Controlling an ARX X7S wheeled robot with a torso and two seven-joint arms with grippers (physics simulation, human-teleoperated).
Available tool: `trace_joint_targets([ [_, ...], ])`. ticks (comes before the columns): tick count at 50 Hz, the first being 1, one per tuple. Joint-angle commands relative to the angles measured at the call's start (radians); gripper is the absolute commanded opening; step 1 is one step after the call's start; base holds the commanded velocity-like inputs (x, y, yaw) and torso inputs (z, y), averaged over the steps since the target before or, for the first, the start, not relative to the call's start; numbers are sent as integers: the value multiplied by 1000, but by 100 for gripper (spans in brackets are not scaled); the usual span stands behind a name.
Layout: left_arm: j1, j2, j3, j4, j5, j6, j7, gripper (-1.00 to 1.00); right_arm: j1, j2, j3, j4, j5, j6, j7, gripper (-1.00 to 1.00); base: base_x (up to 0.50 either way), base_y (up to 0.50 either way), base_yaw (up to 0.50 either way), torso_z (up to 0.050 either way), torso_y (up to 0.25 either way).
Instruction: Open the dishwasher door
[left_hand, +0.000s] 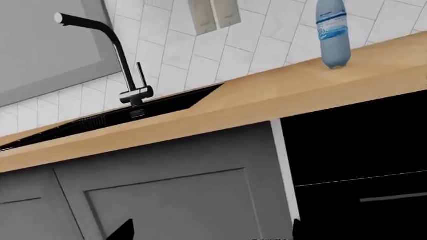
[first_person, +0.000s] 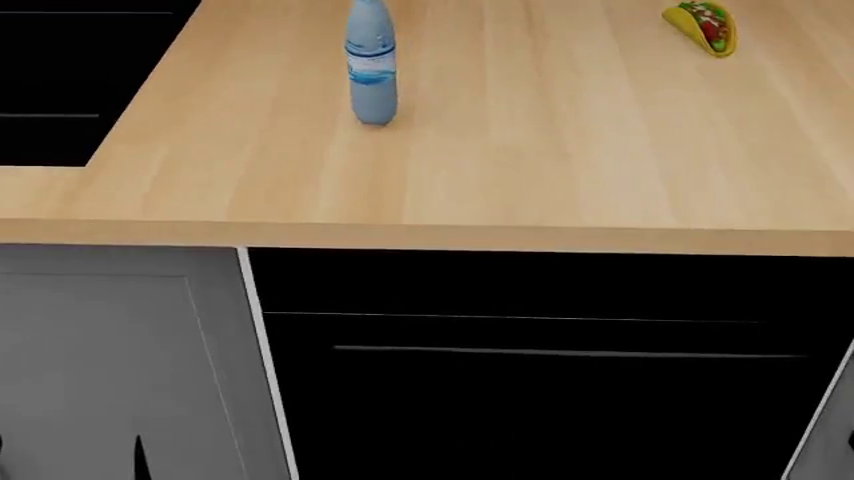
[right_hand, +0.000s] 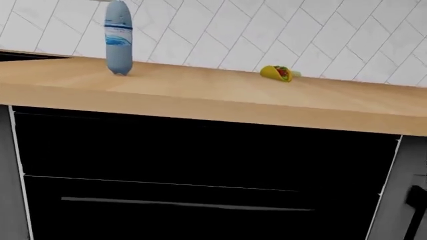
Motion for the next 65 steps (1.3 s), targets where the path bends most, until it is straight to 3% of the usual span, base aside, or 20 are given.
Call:
trace_joint_targets([
  [1, 1, -7, 11, 0, 8, -7, -17, 100, 0, 8, -29, 0, -31, 0, 21, 100, 0, 0, 0, 0, 0],
  [11, 5, -15, 25, -4, 8, 5, -24, 100, -4, 13, -29, -2, -25, -5, 37, 100, 441, -53, 0, 0, 0],
  [23, 5, -20, 28, -7, -3, 0, -34, 100, -14, 22, -35, -1, -20, -44, 47, 100, 0, 0, 0, -2, 0],
  [65, 4, -45, 60, 2, -13, -12, -51, 100, -10, 44, -62, -5, -1, -44, 73, 100, 0, 0, 0, -50, 0],
])
